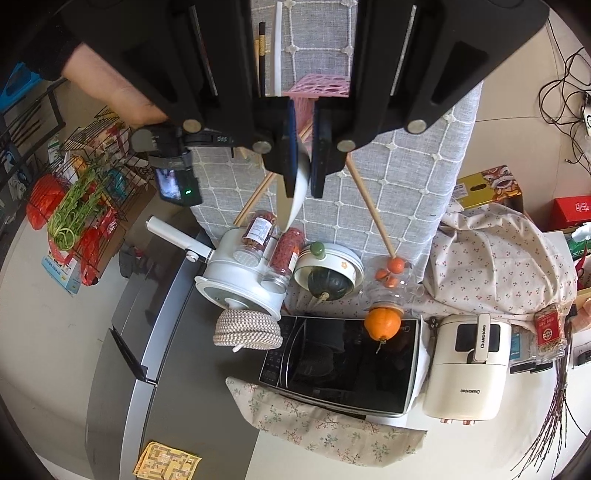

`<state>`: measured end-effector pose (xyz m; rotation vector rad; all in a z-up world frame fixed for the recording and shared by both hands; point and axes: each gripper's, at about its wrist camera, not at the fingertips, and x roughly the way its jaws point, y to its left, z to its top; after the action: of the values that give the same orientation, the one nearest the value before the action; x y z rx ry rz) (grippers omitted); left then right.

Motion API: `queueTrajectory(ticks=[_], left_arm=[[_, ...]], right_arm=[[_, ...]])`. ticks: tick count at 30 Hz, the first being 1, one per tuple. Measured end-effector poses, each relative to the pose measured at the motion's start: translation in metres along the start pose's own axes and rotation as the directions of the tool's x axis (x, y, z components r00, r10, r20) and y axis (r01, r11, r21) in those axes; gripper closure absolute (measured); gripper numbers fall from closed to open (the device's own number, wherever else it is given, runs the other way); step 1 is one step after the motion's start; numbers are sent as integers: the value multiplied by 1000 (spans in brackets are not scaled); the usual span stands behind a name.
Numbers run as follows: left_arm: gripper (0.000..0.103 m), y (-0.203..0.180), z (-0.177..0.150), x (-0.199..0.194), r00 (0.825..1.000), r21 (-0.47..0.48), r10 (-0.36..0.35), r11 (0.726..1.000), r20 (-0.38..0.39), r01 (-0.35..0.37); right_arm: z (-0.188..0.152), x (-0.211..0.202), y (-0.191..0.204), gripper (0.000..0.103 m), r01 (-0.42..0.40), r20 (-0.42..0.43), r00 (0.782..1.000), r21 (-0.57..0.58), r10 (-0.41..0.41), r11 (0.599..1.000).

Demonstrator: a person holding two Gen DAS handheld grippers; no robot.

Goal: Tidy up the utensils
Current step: 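Carry the white spoon with the left gripper toward the basket while the right gripper grasps a green-labelled chopstick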

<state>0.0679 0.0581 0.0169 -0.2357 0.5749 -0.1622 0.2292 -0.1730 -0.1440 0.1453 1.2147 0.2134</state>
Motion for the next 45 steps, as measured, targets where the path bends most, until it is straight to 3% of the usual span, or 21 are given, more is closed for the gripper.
queueTrajectory(ticks=[7,13,18,23,30,37,45], left_arm=[[96,5,3,-3,1000,-23,9,1000,23,-9],[96,0,7,-7,995,10,52,999,87,-53],[96,-3,11,-1,976,36,110,992,190,-119],[96,3,12,17,944,-9,189,981,270,-194],[96,-4,5,42,907,7,247,964,341,-265],[96,-11,-6,66,906,50,279,949,319,-310],[96,-12,-9,69,911,76,278,946,306,-314]], right_arm=[[-9,-62,-3,98,-53,125,991,-5,53,999],[-26,-118,5,98,-81,280,956,-34,87,996],[-38,-144,9,98,-117,339,932,-47,126,992],[-53,-161,12,98,-136,394,906,-73,153,988],[-56,-166,13,98,-126,419,895,-91,153,988],[-54,-161,11,98,-122,416,898,-77,143,990],[-56,-162,13,98,-121,429,892,-80,144,989]])
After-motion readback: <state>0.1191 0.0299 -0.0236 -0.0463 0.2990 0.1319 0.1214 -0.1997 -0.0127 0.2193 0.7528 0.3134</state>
